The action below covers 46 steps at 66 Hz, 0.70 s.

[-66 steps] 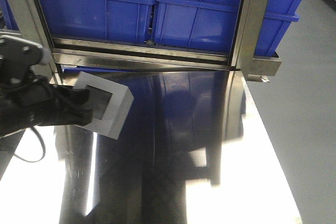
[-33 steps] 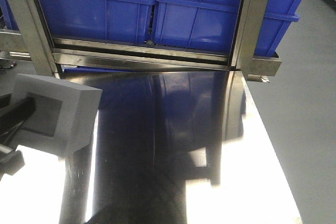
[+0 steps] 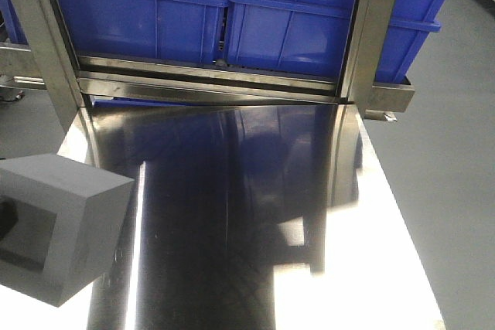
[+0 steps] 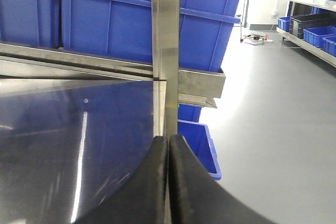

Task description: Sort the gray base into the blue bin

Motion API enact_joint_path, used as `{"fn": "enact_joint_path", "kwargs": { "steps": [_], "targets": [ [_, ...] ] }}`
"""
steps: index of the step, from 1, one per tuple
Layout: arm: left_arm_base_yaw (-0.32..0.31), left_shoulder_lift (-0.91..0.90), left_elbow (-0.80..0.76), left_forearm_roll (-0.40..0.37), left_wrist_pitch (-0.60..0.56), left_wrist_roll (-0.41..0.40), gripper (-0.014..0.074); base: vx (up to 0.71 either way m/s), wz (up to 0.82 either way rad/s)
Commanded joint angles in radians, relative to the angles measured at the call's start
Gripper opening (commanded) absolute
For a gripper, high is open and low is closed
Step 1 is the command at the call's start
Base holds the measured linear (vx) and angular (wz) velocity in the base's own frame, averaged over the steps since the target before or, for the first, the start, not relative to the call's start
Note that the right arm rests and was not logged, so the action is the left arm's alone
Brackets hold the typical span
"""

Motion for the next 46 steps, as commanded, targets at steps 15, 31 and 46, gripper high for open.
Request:
{"fn": "enact_joint_path", "kwargs": {
  "steps": [15, 31, 46],
  "targets": [
    [-0.004, -0.070, -0.003, -0.017, -0.021, -0.006, -0.0006, 0.00, 0.00],
    [-0.004, -0.070, -0.002, -0.017, 0.003, -0.005, -0.0006, 0.00, 0.00],
    [-0.004, -0.070, -0.002, -0.016, 0.005, -0.005, -0.0006, 0.00, 0.00]
  ]
}}
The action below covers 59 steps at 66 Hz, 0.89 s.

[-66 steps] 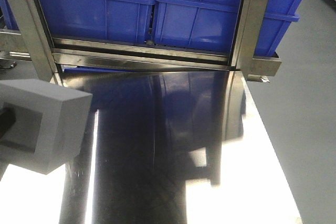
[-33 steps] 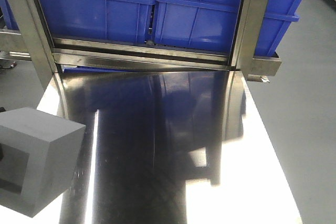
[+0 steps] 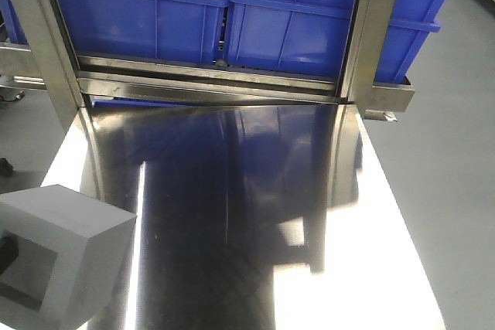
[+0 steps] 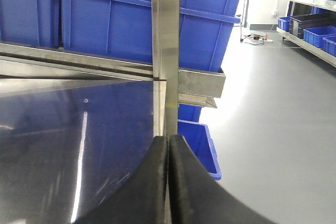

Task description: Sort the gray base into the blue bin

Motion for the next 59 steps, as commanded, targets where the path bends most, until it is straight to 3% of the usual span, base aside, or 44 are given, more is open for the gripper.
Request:
{"fn": "enact_joint_path", "kwargs": {
  "steps": [1, 59],
  "targets": [
    [-0.003, 0.005, -0.034, -0.018, -0.092, -0.005, -0.0006, 0.00, 0.00],
    [-0.003, 0.005, -0.034, -0.018, -0.092, -0.005, -0.0006, 0.00, -0.01]
  ]
}}
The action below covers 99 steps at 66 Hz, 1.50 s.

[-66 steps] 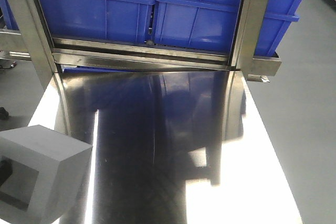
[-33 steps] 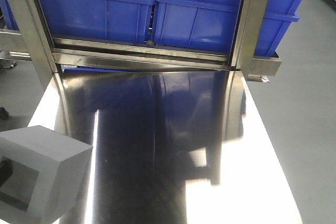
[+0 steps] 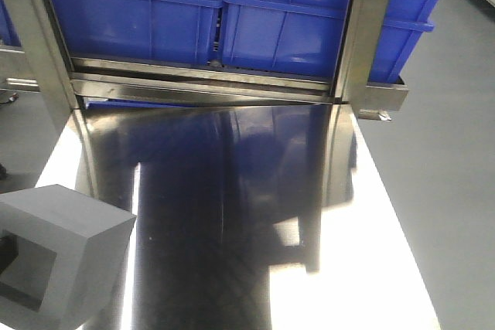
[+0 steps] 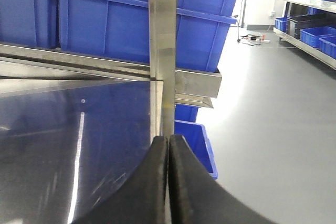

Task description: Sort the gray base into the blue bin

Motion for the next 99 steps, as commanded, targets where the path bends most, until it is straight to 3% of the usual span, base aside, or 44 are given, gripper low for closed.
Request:
{"fn": "enact_joint_path", "kwargs": {
  "steps": [1, 99],
  "targets": [
    [-0.003, 0.005, -0.034, -0.020, -0.094, -0.005, -0.0006, 0.01, -0.10],
    [-0.003, 0.007, -0.034, -0.020, -0.098, -0.005, -0.0006, -0.05, -0.40]
  ]
}}
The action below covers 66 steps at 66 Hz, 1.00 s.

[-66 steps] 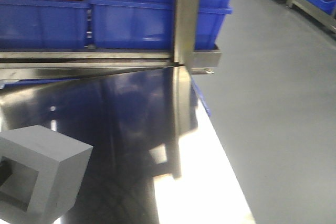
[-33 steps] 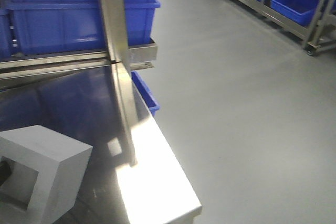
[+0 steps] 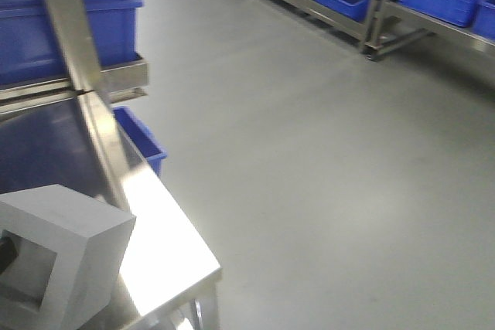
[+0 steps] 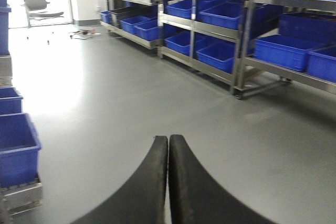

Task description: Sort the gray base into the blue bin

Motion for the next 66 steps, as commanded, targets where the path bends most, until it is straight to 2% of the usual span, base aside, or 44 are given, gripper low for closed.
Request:
{"fn": "enact_joint_path", "kwargs": {
  "steps": [1, 27, 66],
  "targets": [
    [-0.003, 0.007, -0.034, -0.021, -0.098, -0.005, -0.0006, -0.12, -0.48],
    [-0.003, 0.007, -0.034, -0.021, -0.098, -0.005, -0.0006, -0.13, -0.57],
    [-0.003, 0.007, -0.034, -0.021, -0.098, -0.005, -0.0006, -0.11, -0.75]
  ]
}}
